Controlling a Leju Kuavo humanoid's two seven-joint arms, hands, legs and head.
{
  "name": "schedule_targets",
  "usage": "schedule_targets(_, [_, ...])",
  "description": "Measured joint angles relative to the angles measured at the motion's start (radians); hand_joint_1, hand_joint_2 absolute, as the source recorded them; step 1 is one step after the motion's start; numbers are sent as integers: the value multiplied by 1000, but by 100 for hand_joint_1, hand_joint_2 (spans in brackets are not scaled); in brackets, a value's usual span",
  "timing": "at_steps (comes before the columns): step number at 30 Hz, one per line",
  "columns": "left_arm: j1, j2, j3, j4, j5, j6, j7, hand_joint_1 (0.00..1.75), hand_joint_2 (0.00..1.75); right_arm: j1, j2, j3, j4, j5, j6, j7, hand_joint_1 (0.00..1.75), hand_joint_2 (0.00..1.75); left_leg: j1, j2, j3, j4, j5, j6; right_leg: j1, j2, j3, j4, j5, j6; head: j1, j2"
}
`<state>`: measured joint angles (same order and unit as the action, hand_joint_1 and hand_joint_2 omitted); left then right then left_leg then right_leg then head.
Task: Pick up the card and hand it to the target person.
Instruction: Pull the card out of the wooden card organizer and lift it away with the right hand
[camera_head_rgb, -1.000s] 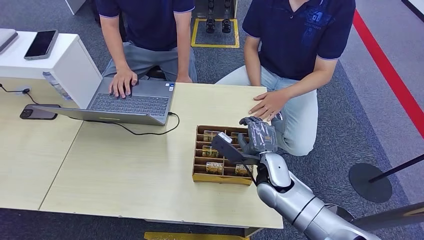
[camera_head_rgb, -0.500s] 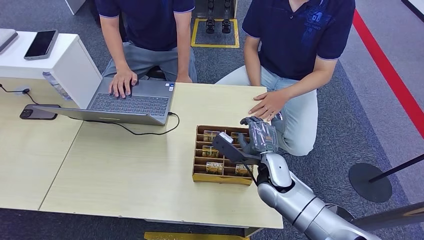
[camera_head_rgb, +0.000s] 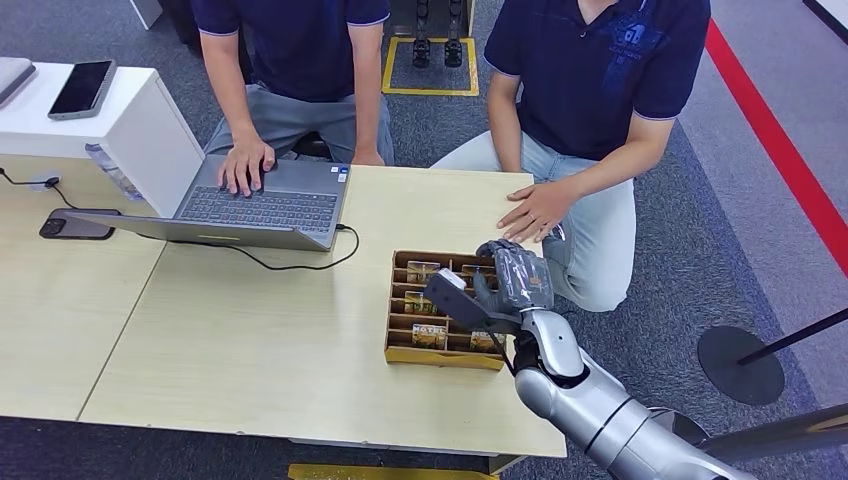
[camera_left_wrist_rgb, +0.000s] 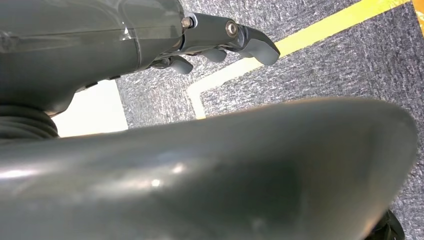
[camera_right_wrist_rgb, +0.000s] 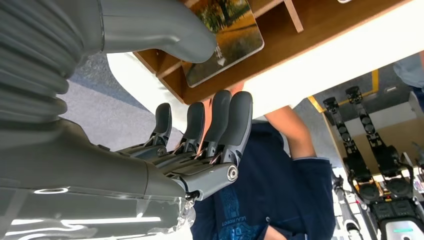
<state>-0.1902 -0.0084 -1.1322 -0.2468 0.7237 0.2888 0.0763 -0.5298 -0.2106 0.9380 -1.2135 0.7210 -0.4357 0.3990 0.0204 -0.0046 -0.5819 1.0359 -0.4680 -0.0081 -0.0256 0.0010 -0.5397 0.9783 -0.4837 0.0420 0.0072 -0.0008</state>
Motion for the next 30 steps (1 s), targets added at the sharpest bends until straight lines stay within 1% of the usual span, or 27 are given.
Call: schedule_targets(30, [0,0,0,0,0,0,1,0,0,0,0,0,0,0,3,0,99,175,0,0,0,0,0,0,0,0,0,0,0,0,0,0])
